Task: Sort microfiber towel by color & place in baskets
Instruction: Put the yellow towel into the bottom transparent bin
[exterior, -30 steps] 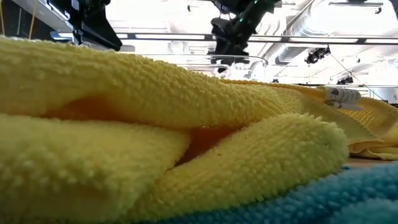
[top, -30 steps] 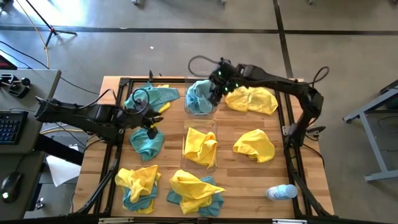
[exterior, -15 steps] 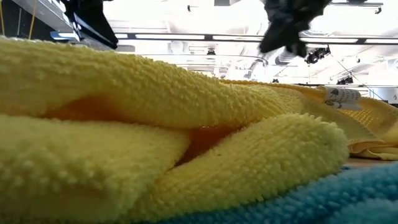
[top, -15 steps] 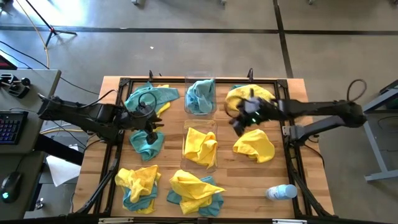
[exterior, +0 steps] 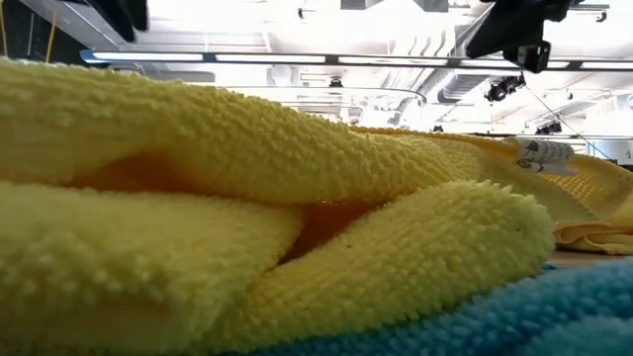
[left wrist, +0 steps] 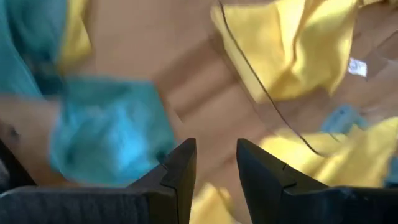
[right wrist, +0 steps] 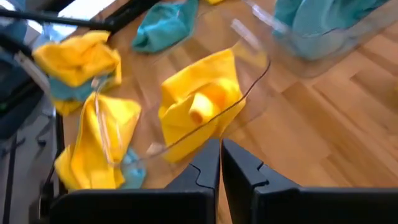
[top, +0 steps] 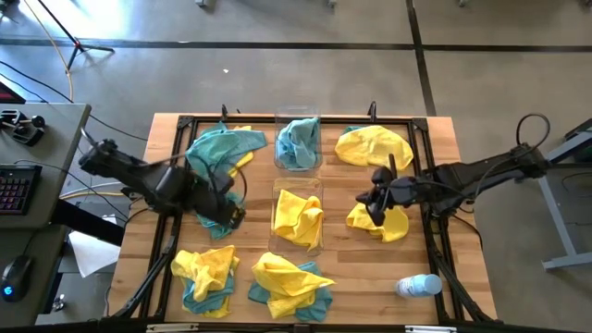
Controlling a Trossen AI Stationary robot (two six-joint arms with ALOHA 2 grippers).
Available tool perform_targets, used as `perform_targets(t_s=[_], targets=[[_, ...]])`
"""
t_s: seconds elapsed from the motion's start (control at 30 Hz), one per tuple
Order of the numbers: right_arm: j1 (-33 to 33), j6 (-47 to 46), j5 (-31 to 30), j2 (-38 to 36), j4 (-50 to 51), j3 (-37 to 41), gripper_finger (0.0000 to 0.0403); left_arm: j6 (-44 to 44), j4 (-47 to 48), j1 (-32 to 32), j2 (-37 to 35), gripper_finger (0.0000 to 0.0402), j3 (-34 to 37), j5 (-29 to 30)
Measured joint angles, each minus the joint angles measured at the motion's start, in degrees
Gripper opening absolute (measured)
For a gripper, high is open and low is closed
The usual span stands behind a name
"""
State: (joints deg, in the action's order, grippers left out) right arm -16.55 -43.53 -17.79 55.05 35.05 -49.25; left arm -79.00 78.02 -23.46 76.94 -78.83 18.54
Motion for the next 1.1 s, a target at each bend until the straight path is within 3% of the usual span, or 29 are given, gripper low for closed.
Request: perform_targets(t_s=[0.27,0.5,0.9,1.1], targets=[[-5.76,1.66,0.31,0.00,3.48,0.00,0.0012,-25.99,0.24,-11.36,7.51,0.0103,-1.35,-8.59],[-7.83,2.82,0.31,0.00,3.47,0.00,0.0012,-38.75,-0.69,-19.22,13.22,0.0103,-1.35,-18.79],[-8.35,5.15,0.09,0.02,3.47,0.00,0.0012,-45.42,-9.55,-25.62,19.85,0.0103,-1.35,-21.08],[-8.35,6.47,-0.01,0.02,3.47,0.00,0.0012,-43.36,-11.87,-25.77,25.03,0.0089,-1.33,-26.73]])
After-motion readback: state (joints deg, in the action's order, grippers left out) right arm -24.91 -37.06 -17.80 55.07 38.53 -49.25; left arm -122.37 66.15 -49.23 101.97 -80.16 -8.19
